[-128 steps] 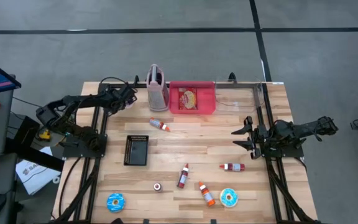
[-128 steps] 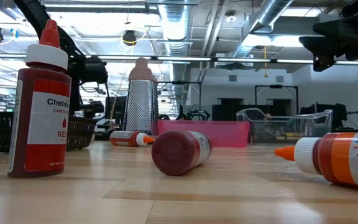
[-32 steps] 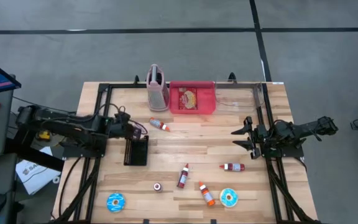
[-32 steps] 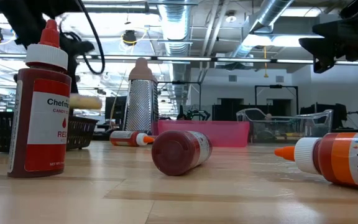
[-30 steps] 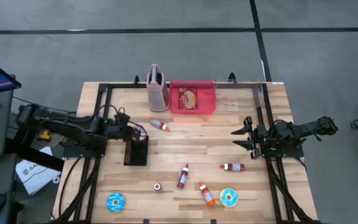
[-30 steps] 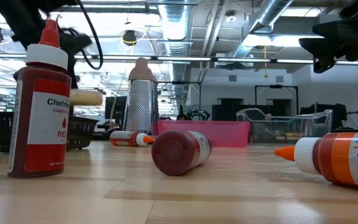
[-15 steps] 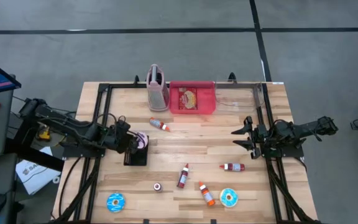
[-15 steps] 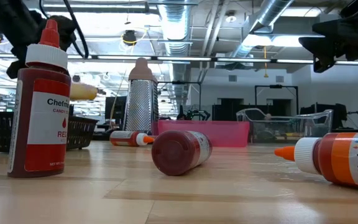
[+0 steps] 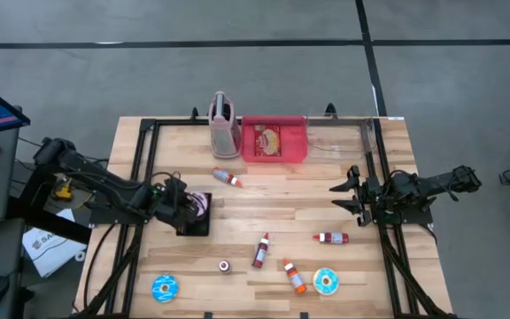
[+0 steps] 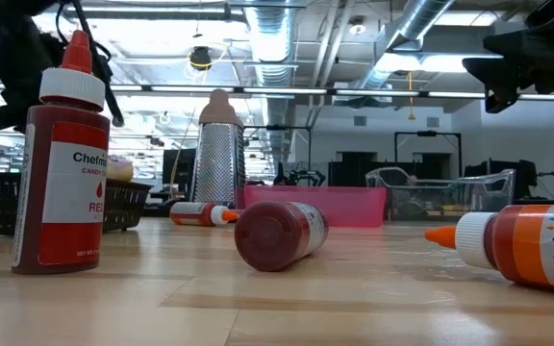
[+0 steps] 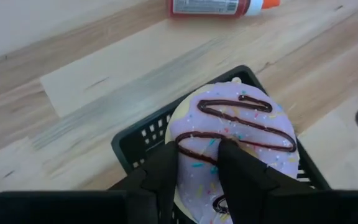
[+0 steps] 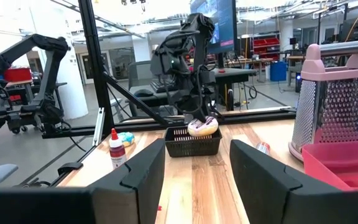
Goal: Pick & Place Food Item
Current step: Put the purple donut into the black bin, then put the blue donut into the black bin
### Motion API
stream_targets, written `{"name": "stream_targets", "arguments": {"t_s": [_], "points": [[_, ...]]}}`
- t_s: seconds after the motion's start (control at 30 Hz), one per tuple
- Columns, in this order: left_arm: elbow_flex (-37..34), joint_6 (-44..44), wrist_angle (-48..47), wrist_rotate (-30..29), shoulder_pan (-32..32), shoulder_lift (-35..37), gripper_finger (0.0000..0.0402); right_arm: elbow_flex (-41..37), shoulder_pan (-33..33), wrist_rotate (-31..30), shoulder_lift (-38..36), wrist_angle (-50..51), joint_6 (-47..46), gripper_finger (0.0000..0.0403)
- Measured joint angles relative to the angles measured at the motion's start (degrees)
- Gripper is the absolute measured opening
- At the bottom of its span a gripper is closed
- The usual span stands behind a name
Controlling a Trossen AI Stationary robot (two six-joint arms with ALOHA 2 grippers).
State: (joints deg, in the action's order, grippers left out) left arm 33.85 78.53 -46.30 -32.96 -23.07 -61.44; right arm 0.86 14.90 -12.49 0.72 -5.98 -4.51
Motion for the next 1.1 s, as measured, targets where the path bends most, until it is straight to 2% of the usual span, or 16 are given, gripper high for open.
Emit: {"name": "stream_targets", "arguments": {"t_s": [0.5, 0.9, 1.1], "points": [[0.0, 1.9, 2.0, 0.7, -0.1, -6.8, 0.0110, 0.0, 0.0, 0.0, 0.0, 0.0, 0.0, 0.0175], [0.0, 2.8, 1.5, 0.8, -0.1, -7.0, 0.0188, 0.0, 0.0, 0.0, 0.0, 0.0, 0.0, 0.0175], [0.0, 2.5, 1.2, 0.1, -0.1, -7.0, 0.0203, 0.0, 0.0, 0.1, 0.0, 0.0, 0.0, 0.0175]]}}
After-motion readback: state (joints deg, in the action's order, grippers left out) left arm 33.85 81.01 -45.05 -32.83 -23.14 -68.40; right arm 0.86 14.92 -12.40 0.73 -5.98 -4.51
